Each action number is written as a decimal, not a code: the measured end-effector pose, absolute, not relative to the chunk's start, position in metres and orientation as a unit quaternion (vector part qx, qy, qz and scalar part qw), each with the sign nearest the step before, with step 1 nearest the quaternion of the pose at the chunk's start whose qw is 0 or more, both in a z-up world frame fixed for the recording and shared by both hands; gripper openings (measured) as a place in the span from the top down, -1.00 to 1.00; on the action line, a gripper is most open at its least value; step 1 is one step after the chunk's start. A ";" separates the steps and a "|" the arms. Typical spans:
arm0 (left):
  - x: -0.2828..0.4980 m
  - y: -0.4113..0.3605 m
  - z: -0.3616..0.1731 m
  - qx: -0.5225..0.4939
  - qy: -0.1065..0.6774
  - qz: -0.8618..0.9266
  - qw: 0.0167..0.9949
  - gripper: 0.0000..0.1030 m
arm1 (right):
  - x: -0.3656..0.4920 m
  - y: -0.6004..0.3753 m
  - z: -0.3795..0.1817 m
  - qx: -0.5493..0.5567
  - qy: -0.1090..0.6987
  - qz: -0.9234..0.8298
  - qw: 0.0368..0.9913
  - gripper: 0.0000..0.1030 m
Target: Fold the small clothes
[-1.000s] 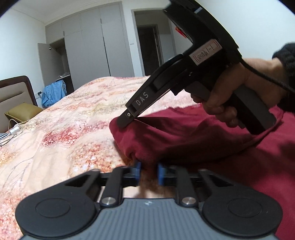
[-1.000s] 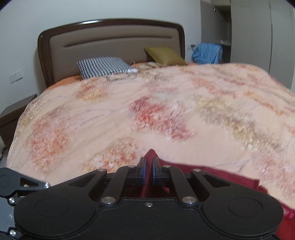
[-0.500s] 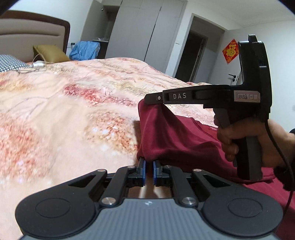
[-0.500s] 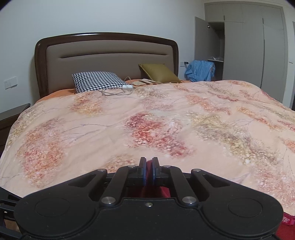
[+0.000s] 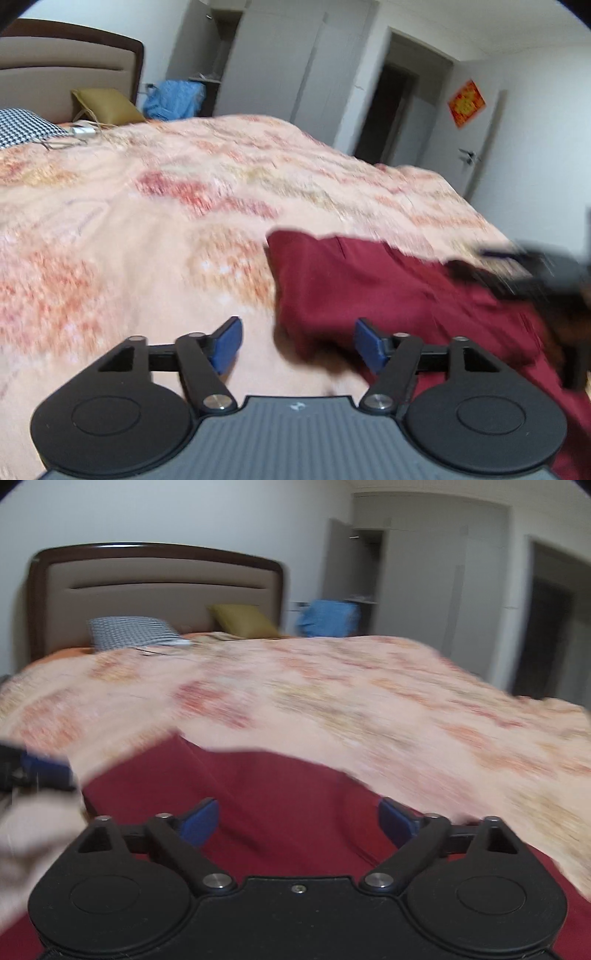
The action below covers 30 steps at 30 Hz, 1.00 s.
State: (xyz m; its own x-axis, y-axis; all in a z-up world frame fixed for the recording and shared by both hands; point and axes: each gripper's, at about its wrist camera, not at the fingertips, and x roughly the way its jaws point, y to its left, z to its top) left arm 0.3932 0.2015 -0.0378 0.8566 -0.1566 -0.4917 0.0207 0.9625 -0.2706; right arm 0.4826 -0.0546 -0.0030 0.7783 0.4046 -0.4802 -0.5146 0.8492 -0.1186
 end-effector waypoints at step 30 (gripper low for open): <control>0.359 0.172 -0.059 -0.104 0.256 0.025 0.961 -0.97 | 0.421 -0.224 -0.071 -0.049 0.255 0.043 0.965 -0.99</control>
State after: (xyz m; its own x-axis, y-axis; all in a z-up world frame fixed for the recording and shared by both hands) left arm 0.3589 0.1720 -0.0586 0.8672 -0.0052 -0.4980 -0.1012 0.9772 -0.1865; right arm 0.4208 -0.2237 -0.0705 0.8663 0.0569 -0.4962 -0.1073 0.9915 -0.0736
